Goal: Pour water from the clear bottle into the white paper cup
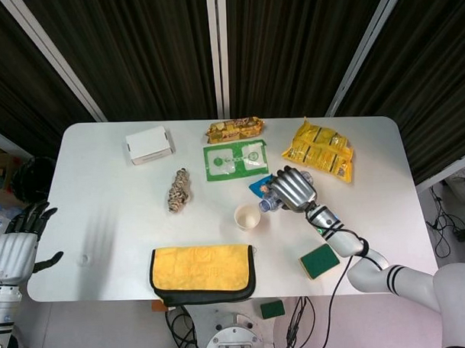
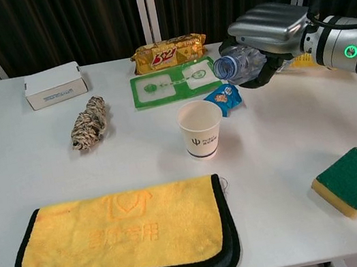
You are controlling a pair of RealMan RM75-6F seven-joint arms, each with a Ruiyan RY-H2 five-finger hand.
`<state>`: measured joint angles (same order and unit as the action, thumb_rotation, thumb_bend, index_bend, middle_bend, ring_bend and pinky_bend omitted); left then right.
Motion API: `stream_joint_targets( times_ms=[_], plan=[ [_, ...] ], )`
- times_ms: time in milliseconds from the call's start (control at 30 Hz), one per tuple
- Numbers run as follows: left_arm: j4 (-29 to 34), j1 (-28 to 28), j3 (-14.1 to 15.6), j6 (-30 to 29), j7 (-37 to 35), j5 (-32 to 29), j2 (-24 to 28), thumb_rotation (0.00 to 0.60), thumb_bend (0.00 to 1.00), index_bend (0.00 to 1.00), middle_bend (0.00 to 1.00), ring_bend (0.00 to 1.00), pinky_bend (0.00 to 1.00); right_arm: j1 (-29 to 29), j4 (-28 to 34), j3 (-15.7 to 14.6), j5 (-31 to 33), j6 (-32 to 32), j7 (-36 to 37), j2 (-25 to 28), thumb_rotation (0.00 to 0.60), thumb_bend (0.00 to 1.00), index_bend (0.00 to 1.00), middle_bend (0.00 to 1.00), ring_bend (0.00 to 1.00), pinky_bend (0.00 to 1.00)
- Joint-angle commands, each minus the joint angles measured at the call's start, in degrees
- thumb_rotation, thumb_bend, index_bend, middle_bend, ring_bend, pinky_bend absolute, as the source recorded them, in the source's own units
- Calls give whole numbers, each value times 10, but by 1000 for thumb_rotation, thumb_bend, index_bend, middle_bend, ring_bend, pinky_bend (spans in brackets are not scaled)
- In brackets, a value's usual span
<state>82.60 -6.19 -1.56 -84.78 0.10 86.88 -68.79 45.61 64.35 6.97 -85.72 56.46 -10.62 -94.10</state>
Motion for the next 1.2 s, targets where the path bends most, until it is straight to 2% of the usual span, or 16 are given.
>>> stream_joint_targets(
  times_ms=[33, 400, 1200],
  plan=[
    [0, 0, 0, 0, 0, 0, 0, 600, 98, 170, 116, 57, 184, 3, -2, -1, 1, -2, -12, -4, 600, 453, 942, 809, 803, 682],
    [-2, 2, -1, 1, -3, -4, 2, 600, 98, 171, 116, 57, 184, 7, -25, -2, 2, 7, -67, -20, 600, 454, 942, 809, 803, 682],
    [-7, 5, -2, -2, -14, -6, 6, 600, 98, 170, 116, 57, 184, 25, -35, -4, 2, -7, -123, -34, 600, 455, 942, 809, 803, 682]
  ],
)
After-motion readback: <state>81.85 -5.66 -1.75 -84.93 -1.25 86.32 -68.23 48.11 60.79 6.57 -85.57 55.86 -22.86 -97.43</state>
